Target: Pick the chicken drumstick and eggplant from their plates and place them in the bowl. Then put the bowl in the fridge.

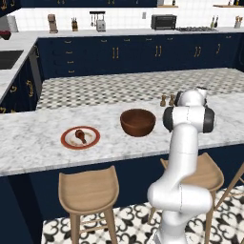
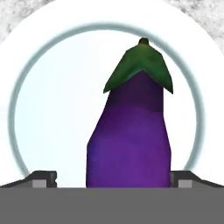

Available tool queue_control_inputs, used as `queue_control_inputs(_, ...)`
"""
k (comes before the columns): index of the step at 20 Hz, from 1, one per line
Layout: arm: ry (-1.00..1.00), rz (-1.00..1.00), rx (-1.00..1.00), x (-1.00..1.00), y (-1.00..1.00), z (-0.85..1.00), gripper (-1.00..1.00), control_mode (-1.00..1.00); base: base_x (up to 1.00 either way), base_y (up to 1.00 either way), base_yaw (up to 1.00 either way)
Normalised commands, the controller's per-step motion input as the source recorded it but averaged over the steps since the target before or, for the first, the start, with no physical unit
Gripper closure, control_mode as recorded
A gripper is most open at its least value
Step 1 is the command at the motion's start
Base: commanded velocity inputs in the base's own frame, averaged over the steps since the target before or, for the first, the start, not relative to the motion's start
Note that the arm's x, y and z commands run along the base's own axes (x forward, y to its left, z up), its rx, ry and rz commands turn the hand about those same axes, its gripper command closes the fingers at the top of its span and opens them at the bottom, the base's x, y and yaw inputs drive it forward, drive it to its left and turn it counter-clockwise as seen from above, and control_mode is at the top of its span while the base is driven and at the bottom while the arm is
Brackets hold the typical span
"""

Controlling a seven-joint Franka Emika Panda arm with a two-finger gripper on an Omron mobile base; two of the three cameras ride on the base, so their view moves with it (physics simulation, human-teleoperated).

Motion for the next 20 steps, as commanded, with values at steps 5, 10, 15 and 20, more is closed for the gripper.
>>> queue_control_inputs(5, -0.01, 0.0, -0.04, -0.03, 0.08, -0.39, 1.0, -1.0, 0.0, 0.0, 0.0)
queue_control_inputs(10, -0.11, 0.0, 0.0, -0.1, 0.15, -0.43, 1.0, -1.0, 0.0, 0.0, 0.0)
queue_control_inputs(15, -0.27, 0.01, 0.0, -0.31, 0.78, 0.76, 1.0, -1.0, 0.0, 0.0, 0.0)
queue_control_inputs(20, -0.16, 0.03, 0.0, -0.14, 1.0, 0.6, 1.0, -1.0, 0.0, 0.0, 0.0)
